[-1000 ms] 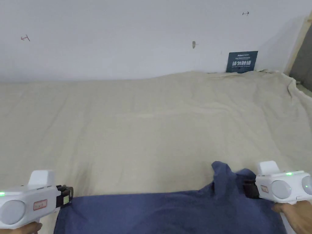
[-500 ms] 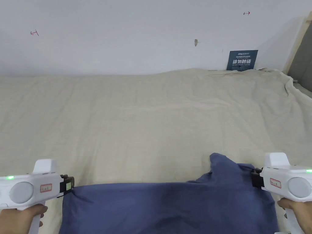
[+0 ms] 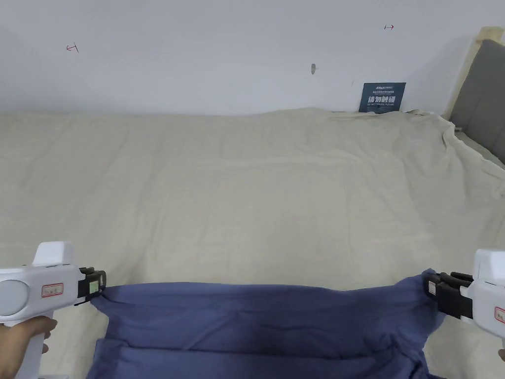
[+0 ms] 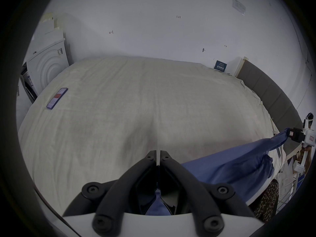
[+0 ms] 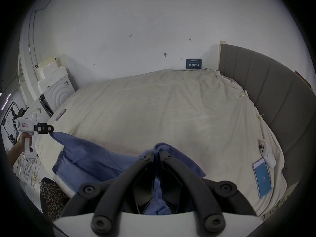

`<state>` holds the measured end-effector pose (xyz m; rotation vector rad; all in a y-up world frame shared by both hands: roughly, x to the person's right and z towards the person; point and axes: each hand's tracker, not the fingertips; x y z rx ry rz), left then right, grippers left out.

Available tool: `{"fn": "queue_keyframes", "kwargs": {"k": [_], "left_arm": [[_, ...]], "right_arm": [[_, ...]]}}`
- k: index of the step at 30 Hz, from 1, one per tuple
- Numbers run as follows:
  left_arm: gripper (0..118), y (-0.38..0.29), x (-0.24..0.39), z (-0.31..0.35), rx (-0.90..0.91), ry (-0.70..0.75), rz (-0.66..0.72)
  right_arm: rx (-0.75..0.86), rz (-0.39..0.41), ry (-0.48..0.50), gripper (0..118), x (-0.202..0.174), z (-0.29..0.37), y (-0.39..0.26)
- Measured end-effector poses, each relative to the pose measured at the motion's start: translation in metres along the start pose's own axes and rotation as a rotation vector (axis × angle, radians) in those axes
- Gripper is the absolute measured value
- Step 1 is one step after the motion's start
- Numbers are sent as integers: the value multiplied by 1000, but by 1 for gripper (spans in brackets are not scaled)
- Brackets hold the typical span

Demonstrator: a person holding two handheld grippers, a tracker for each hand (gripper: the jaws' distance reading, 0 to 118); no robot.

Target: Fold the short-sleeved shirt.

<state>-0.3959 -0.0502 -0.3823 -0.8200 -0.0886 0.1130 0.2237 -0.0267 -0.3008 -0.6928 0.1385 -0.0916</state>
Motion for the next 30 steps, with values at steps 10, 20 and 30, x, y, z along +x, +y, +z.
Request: {"fn": "queue_keyframes", "kwargs": {"k": [10, 20, 30], "left_arm": [[0, -82, -13, 22, -89, 20, 55], [0, -152, -18, -11, -191, 93, 23], [70, -153, -21, -8, -189, 88, 124]], "right_arm": [[-117, -32, -51, 4, 1, 12, -90], [-259, -49, -137, 4, 0, -24, -154], [-261, -53, -162, 52, -8, -20, -149]]}}
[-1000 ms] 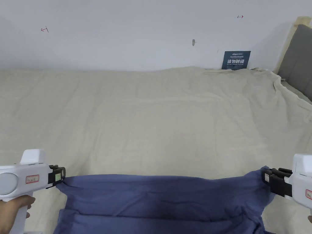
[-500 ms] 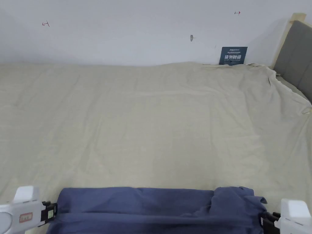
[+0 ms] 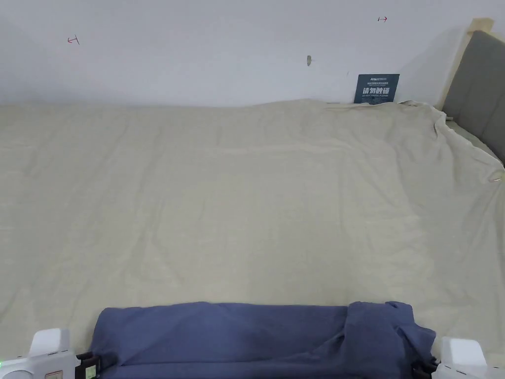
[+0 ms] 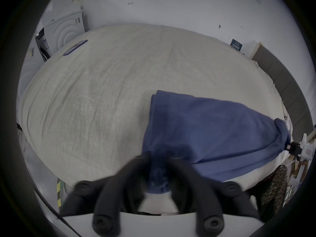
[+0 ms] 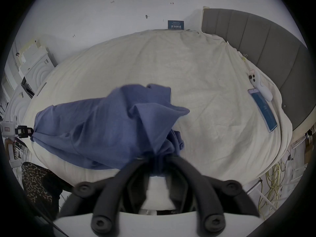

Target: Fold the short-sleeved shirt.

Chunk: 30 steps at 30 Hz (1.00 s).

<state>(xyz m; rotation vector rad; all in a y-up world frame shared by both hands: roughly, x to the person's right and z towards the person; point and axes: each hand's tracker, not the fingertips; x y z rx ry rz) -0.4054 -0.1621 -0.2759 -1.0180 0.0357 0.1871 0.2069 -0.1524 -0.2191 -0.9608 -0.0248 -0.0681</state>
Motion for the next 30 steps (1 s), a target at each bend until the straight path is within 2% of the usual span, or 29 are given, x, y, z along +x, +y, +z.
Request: {"fn": "queue_keyframes", "kwargs": {"k": [1, 2, 3, 4, 5, 10, 13, 16, 19, 21, 22, 23, 25, 26, 27, 28, 29, 30], "left_arm": [[79, 3, 0, 4, 1, -21, 19], [79, 6, 1, 10, 10, -44, 34], [102, 9, 6, 19, 33, -67, 44], [114, 14, 10, 29, 73, -84, 42], [115, 20, 13, 40, 116, -102, 41], [115, 56, 43, 98, 317, -109, -12], [115, 75, 59, 119, 418, -65, -49], [114, 89, 75, 135, 485, -98, -45], [111, 90, 95, 151, 625, -59, -57], [101, 84, 108, 160, 740, -16, -96], [94, 82, 113, 163, 779, 8, -128], [84, 80, 116, 161, 816, 38, -147], [70, 76, 122, 164, 855, 71, -170], [51, 74, 123, 165, 862, 60, -160], [30, 73, 124, 164, 866, 53, -157], [8, 71, 124, 164, 879, 51, -155], [0, 70, 124, 164, 878, 50, -154], [0, 71, 123, 164, 854, 34, -158]], "right_arm": [[8, 1, 5, 61, -2, 7, 4], [20, 8, 5, 61, -5, 15, 10], [50, 19, 16, 83, -7, 23, 15], [97, 23, 26, 96, -11, 34, 22], [145, 30, 28, 100, -15, 46, 30], [366, 81, -23, 100, -48, 104, 73], [509, 90, -55, 100, -69, 132, 91], [633, 101, -77, 100, -89, 150, 101], [705, 110, -77, 99, -99, 158, 107], [728, 108, -75, 91, -104, 161, 109], [746, 109, -78, 80, -106, 162, 109], [759, 109, -80, 60, -108, 164, 108], [771, 110, -86, 28, -111, 163, 108], [776, 114, -84, 8, -111, 163, 108], [780, 116, -86, 1, -112, 163, 107], [790, 116, -91, 0, -113, 163, 106], [798, 120, -94, 0, -114, 161, 106], [797, 126, -89, 0, -113, 161, 107]]}}
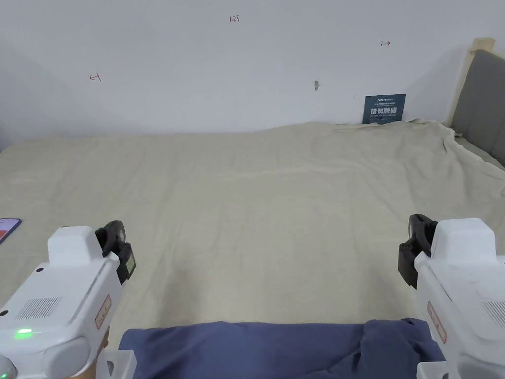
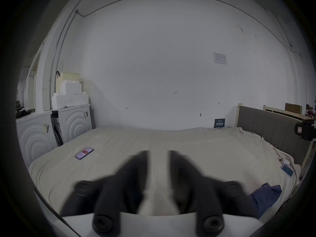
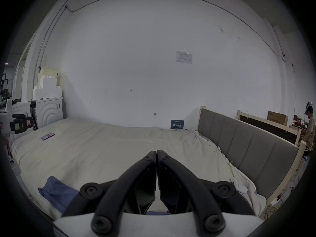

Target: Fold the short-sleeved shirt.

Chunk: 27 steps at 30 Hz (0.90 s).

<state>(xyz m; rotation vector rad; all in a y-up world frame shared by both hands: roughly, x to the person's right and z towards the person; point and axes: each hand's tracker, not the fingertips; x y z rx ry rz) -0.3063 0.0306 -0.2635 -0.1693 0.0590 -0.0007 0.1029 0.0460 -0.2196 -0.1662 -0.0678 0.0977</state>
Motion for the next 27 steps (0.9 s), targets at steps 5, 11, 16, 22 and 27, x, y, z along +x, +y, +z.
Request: {"fn": "queue_keyframes", "kwargs": {"k": [5, 11, 16, 22, 27], "left_arm": [[0, -2, -10, -2, -51, -38, 58], [0, -6, -33, -11, -156, -113, 129], [0, -23, -67, -34, -339, -219, 226], [0, -61, -113, -70, -570, -309, 382], [44, -91, -128, -88, -740, -326, 422]], "right_arm": [[-17, -6, 16, 0, 1, -3, 0], [-23, -15, 26, 0, 3, -3, 1], [-41, -18, 23, 0, 4, -5, -2], [-75, -17, 10, 0, 2, -9, -10], [-114, -3, 17, 0, 2, -17, -16]]}}
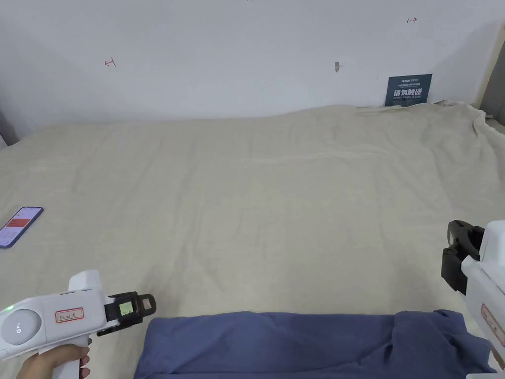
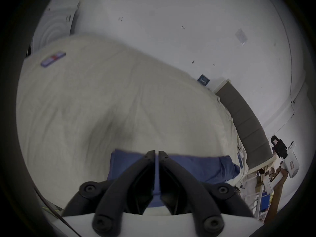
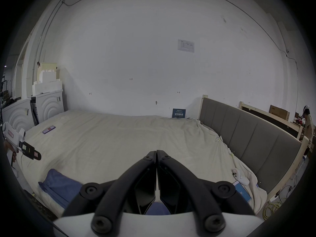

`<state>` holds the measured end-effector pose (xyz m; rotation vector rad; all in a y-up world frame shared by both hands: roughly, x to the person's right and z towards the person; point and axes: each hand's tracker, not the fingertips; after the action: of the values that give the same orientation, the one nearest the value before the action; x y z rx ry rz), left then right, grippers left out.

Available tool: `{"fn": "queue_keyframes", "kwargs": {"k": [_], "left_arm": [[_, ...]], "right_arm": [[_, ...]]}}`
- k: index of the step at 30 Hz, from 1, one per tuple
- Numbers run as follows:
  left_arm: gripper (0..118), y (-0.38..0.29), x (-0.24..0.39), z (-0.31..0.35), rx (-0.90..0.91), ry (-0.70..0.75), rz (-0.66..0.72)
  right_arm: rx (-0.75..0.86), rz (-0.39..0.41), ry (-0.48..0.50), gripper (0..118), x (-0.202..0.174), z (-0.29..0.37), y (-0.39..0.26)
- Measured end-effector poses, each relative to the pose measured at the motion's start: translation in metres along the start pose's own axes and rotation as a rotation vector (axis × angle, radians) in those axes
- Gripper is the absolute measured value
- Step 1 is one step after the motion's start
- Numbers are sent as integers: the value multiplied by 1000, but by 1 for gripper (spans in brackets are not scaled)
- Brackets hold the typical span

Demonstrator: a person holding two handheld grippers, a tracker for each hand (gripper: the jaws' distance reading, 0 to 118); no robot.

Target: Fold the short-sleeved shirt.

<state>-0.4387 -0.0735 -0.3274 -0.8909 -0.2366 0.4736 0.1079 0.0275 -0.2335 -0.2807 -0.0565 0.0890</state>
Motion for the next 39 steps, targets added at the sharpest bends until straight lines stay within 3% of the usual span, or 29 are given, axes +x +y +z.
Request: {"fn": "queue_keyframes", "kwargs": {"k": [1, 3, 14, 18, 22, 25, 26, 28, 32, 39], "left_arm": [[64, -2, -4, -5, -24, 5, 3], [84, -11, -7, -13, -48, 49, -16], [87, -31, -64, -62, -182, 102, 31], [72, -32, -67, -73, -209, 79, -5], [65, -35, -61, -78, -208, 86, -40], [22, -32, -63, -79, -205, 89, -42], [16, -34, -64, -81, -199, 76, -29], [13, -38, -62, -86, -211, 24, 11], [4, -42, -51, -88, -194, 75, -43], [2, -27, -57, -51, -157, 90, -21]], "right_arm": [[-6, 1, 0, 0, 0, -1, -1], [-16, 4, -3, 0, 0, -4, -3], [-74, 15, 2, 0, 0, -16, -12], [-94, 22, 3, 0, -1, -19, -17], [-111, 15, 5, 0, -2, -20, -19], [-115, 20, 5, 0, -3, -20, -20], [-115, 18, 8, 0, -3, -20, -20], [-115, 15, 8, 0, -3, -20, -19], [-114, 13, 7, 0, -2, -18, -18], [-104, 3, 5, 0, 4, -15, -16]]}}
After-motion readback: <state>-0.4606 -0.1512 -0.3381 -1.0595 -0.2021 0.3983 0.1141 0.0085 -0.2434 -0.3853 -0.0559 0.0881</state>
